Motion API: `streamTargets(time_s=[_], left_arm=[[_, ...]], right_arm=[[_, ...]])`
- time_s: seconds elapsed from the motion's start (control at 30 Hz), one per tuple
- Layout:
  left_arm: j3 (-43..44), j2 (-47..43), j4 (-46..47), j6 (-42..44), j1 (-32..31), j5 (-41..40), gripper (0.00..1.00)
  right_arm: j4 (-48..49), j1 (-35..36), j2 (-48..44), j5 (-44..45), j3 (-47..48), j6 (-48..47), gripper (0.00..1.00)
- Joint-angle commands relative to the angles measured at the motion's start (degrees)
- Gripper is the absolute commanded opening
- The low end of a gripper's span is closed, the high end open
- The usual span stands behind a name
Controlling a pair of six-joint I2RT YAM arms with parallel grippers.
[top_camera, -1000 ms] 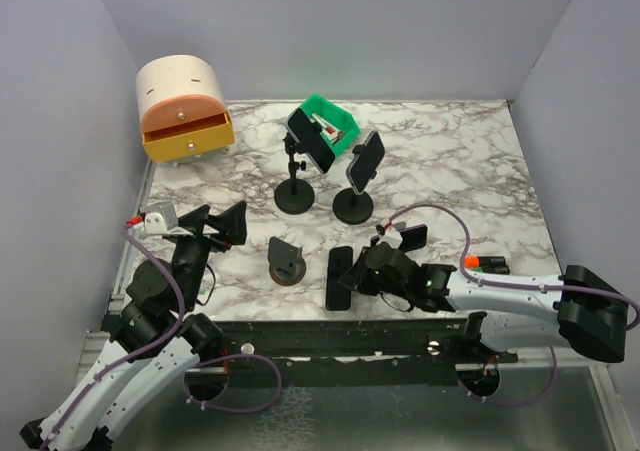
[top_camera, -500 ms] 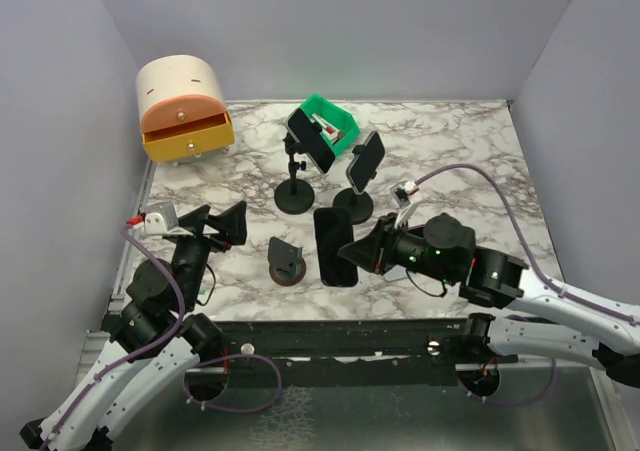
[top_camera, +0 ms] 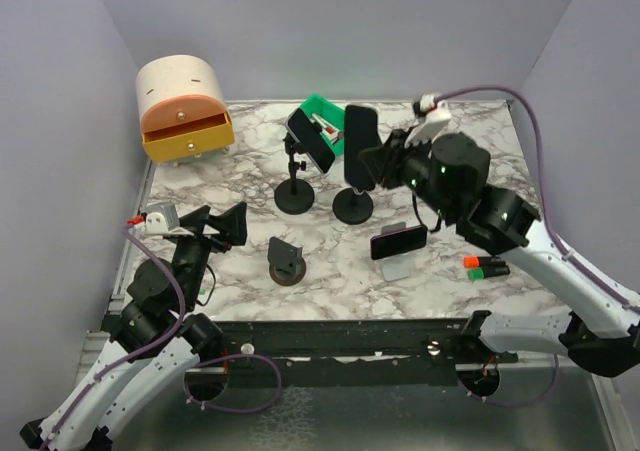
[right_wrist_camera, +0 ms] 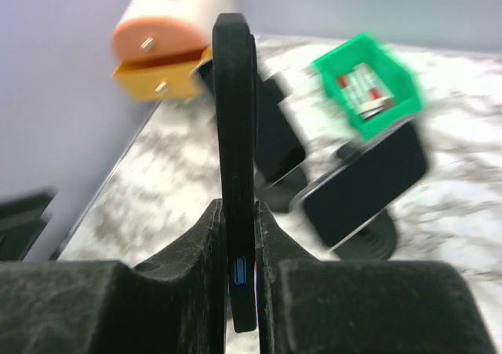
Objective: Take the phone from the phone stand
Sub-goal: Place the phone at the center of the board.
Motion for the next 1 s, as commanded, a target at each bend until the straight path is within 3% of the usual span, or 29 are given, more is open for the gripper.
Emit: streamTargets(time_s=[0.0, 0.07, 0.23, 0.4, 0.63, 0.83, 0.97], left_arm=[[0.3, 0.7, -0.4, 0.4, 0.0, -0.4, 0.97], [0.5, 0.5, -0.3, 0.4, 0.0, -0.4, 0.97], [0.2, 0.0, -0.2, 0.2, 0.0, 0.5, 0.97], [0.3, 0.7, -0.4, -0.3, 0.0, 1.8, 0.97], [0.8, 2.1, -1.7, -1.5, 0.0, 2.7, 0.97], [0.4, 2.7, 0.4, -1.1, 0.1, 6.6, 0.97], [0.5, 2.8, 0.5, -1.1, 0.3, 8.0, 0.97]], right_arm=[[2.8, -13.5, 2.1, -4.0, 9.1, -3.2, 0.01], [4.0, -18.7, 3.0, -3.9, 10.3, -2.3, 0.01], [4.8, -37.7, 5.5, -13.9, 9.9, 6.9, 0.01], [11.7, -58.7, 11.5, -33.3, 1.7, 19.4, 0.01], [18.0, -60.7, 25.2, -38.6, -0.4, 15.6, 0.01], [15.8, -61.5, 45.6, -59.2, 9.6, 9.2, 0.01], [15.3, -61.5, 53.3, -66.9, 12.6, 7.8, 0.00]])
